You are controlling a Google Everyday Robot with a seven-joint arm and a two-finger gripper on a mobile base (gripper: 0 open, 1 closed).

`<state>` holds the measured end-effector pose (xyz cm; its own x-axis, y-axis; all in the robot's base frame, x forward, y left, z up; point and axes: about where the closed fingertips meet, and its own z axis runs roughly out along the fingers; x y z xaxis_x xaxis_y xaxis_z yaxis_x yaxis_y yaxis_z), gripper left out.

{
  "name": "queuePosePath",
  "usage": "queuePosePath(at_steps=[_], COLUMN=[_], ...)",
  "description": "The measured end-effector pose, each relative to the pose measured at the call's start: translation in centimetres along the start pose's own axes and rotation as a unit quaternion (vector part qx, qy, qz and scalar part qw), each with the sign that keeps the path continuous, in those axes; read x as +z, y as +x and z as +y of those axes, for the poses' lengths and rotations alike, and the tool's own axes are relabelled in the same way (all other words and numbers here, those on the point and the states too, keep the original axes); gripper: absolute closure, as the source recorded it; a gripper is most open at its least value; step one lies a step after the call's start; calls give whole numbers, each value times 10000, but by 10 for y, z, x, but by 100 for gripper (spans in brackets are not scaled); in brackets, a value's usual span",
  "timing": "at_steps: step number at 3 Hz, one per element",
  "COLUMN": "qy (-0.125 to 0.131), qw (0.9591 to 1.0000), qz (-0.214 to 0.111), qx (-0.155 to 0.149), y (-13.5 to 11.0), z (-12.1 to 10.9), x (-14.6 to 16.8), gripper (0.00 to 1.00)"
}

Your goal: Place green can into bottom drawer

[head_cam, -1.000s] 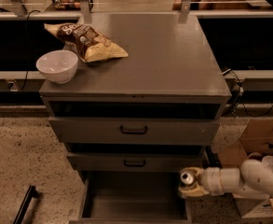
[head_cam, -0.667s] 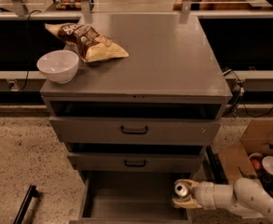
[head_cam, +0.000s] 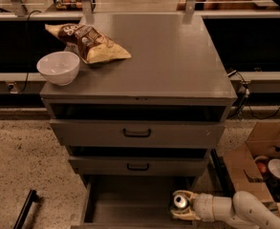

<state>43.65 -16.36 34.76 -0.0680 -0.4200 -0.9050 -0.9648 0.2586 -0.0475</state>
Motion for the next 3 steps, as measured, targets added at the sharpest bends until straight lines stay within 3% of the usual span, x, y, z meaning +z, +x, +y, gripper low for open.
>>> queuePosePath(at_steps=[1,2,3], qy=[227,677,784], qw=[9991,9950,9929], qz=[-107,-53,277], qx=[-334,-737,-848], y=[-11,-2,18], z=[-8,-31,-53], x=[5,27,51], gripper=[100,100,100])
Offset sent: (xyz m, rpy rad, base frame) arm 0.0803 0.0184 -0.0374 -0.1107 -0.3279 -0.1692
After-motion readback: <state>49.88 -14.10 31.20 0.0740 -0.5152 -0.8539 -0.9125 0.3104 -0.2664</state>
